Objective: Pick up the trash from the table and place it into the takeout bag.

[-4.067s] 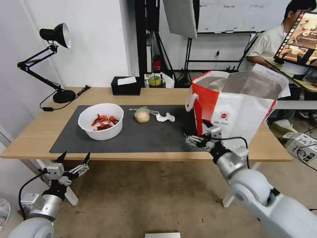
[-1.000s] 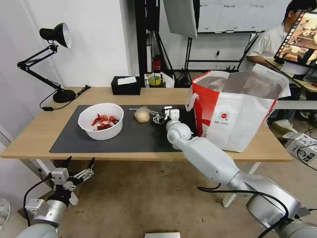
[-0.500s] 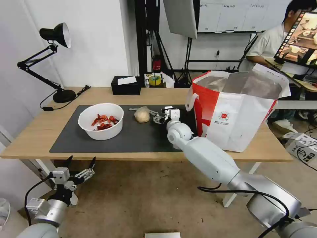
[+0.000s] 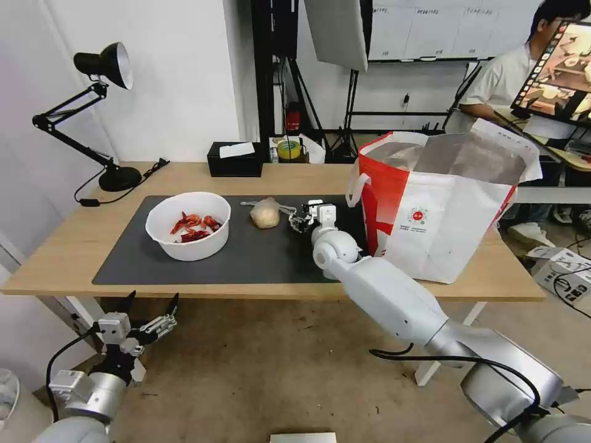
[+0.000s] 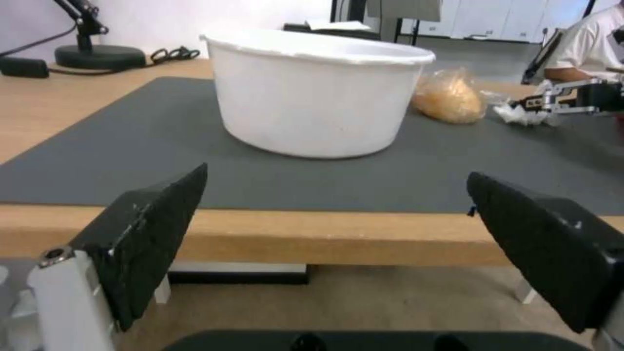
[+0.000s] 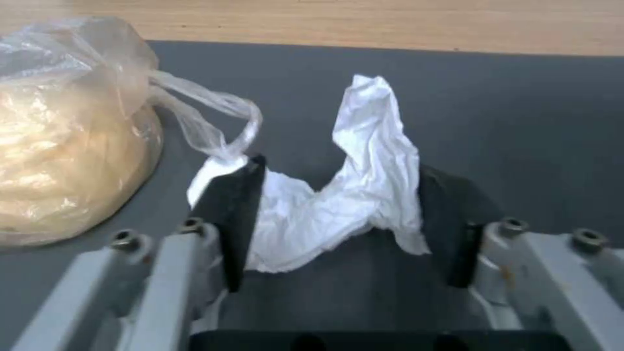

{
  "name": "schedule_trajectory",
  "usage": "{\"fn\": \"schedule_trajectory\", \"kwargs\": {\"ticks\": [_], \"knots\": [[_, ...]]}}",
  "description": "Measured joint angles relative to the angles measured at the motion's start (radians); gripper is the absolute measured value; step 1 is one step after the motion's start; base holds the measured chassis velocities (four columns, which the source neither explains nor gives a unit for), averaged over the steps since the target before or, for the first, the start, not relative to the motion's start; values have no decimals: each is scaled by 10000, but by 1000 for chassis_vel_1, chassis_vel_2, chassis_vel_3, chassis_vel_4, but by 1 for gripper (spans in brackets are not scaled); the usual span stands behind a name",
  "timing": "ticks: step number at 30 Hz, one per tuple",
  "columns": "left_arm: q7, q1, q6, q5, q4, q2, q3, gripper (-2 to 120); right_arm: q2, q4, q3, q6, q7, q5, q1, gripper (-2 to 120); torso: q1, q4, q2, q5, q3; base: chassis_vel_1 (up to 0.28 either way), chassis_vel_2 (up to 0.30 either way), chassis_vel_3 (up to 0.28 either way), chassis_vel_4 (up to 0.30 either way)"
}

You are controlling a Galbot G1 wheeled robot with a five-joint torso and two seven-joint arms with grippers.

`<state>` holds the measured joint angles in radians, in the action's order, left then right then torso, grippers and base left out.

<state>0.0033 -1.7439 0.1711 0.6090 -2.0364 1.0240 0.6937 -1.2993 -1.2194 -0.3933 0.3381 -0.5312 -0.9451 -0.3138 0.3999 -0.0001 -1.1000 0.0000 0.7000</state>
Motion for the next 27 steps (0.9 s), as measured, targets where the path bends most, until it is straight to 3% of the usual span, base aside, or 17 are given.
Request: {"fn": "schedule_trajectory", "kwargs": {"ticks": [2,6,9,15,27], "knots": [[-2,-15,0,-12,44,23,-28,100,14,-4,18,-18,-1,-58,-23,45,0,0,0,0,0,0,0,0,0],[-3,-22,3,-20,59,34,-46,100,27,-4,29,-32,0,-75,-30,37,0,1,0,0,0,0,0,0,0],[-5,12,12,-25,65,29,-83,100,38,-13,38,-39,1,-81,-31,19,0,1,0,0,0,0,0,0,0],[-9,35,23,-25,68,21,-119,100,74,-61,39,-44,3,-94,-27,0,0,0,0,0,0,0,0,0,0],[-12,34,56,-30,67,86,-204,100,203,-417,26,-50,-80,-252,-82,0,0,1,0,0,0,0,0,0,0]]}}
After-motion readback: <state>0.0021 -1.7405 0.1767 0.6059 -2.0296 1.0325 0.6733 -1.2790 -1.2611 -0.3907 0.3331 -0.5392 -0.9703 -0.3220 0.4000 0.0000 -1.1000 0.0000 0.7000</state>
